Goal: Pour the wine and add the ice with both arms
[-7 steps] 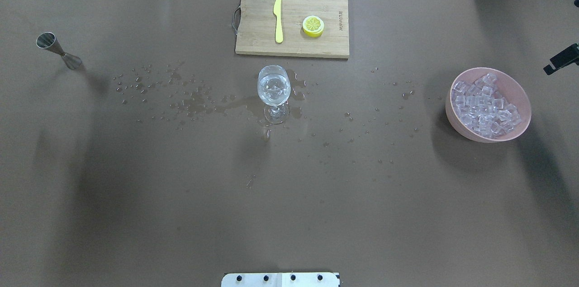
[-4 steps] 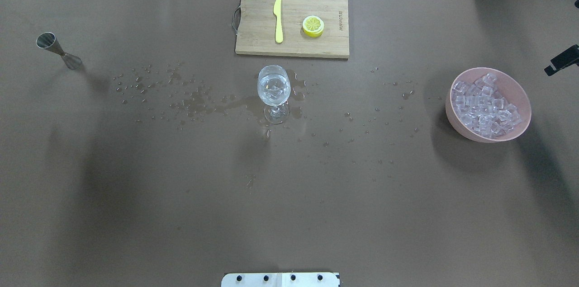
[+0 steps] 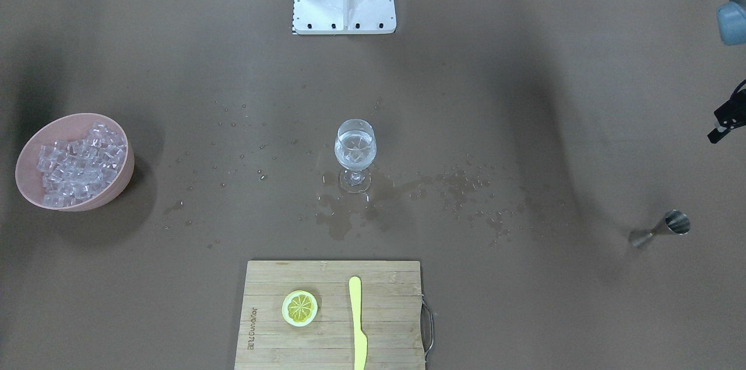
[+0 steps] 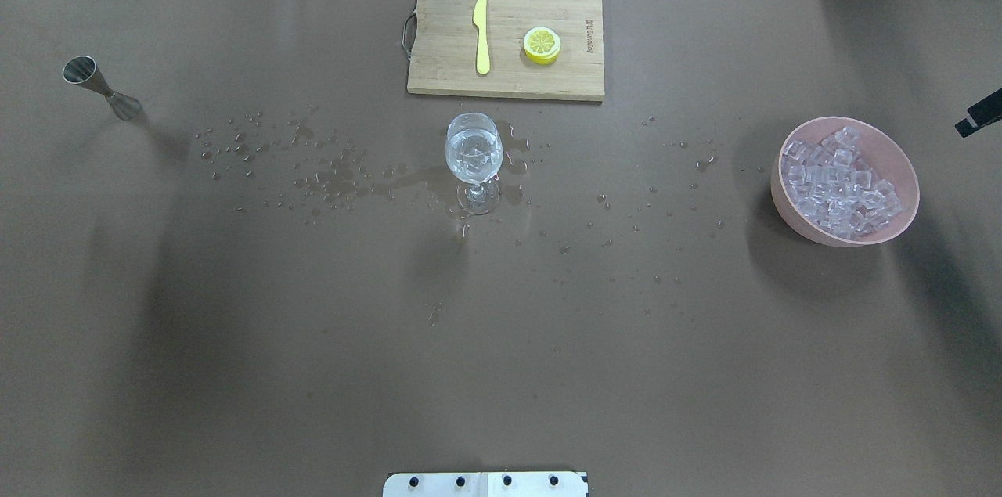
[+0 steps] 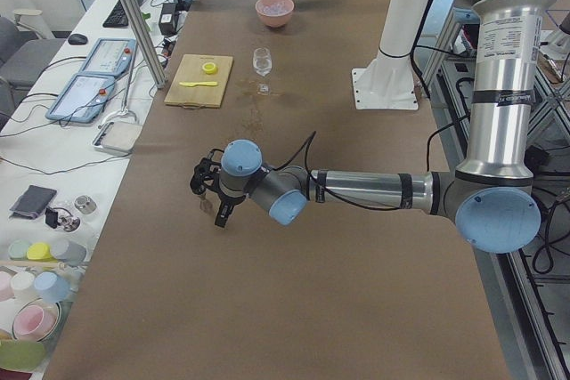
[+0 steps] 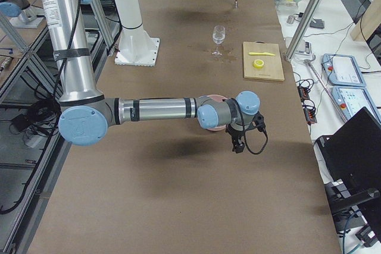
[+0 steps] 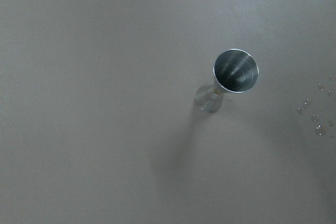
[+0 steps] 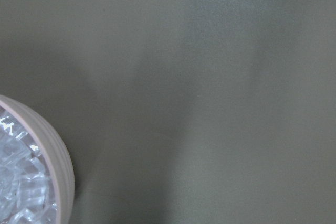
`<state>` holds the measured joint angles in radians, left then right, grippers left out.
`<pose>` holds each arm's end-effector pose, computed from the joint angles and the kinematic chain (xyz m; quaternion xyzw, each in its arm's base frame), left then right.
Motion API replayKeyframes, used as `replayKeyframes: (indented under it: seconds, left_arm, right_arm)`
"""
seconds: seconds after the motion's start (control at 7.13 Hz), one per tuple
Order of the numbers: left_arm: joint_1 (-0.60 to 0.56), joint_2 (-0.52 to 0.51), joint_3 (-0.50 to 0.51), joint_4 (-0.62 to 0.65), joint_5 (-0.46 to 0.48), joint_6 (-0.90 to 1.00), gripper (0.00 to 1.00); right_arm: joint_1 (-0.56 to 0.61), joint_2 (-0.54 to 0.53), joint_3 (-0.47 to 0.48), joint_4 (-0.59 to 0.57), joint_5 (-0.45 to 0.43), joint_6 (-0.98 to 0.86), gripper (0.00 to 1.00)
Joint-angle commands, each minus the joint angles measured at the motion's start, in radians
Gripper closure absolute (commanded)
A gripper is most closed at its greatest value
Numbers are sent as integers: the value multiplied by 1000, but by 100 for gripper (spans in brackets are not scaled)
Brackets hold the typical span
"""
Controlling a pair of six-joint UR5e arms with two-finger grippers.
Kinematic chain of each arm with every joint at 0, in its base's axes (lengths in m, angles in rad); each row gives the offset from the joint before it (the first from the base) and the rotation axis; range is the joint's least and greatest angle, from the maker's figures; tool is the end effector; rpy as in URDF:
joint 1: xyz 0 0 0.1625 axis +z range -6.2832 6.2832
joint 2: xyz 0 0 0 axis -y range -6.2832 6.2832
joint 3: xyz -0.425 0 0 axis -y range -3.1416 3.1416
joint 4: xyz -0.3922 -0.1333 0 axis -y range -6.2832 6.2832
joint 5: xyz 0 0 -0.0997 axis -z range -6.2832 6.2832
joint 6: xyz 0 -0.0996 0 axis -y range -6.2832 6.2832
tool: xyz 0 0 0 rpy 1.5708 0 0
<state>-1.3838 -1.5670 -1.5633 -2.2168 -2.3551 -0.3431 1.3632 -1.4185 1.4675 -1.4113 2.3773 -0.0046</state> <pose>0.0335 -0.5154 0.5896 0.1832 0.4260 0.0504 0.8846 -0.0570 -0.5685 0.6102 0.0557 -0.3980 -0.1375 0.9053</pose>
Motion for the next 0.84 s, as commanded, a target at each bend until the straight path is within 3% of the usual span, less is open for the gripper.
replayKeyframes:
  seconds: [0.0, 0.56, 0.7]
  left_arm:
    - [-7, 11, 2, 2, 0, 1, 2]
    - [-35, 42, 11, 105, 0, 21, 2]
    - [-64, 54, 23, 118, 0, 132, 2]
  right_arm:
    - [5, 3, 1, 0, 5, 0, 0]
    - [33, 3, 4, 0, 5, 0, 0]
    - [37, 3, 5, 0, 5, 0, 0]
